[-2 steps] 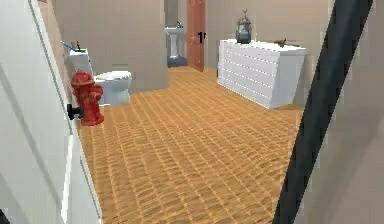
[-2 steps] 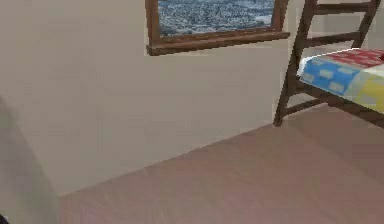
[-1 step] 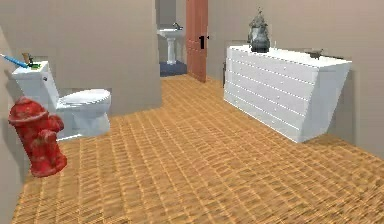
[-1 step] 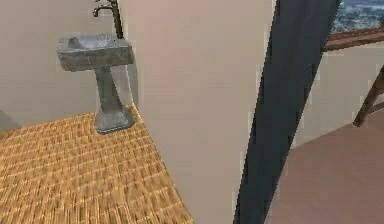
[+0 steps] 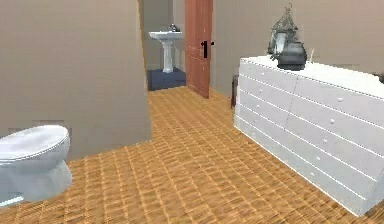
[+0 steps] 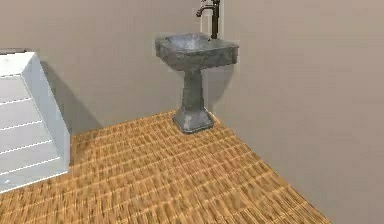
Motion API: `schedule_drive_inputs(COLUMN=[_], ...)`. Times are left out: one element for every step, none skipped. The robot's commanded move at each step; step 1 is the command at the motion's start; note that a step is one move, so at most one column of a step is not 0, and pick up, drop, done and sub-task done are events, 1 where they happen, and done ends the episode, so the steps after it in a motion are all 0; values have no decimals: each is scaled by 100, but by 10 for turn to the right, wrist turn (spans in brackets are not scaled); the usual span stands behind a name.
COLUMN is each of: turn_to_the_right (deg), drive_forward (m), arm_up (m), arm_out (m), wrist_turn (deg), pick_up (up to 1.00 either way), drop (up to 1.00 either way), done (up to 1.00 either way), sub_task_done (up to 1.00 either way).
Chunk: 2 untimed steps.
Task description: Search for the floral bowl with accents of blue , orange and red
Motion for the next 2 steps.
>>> schedule_drive_inputs(turn_to_the_right=[0,-30], drive_forward=[100,0], arm_up=[0,0], arm_out=[0,0], wrist_turn=[0,0], pick_up=[0,0], drop=[0,0], done=[0,0], sub_task_done=[0,0])
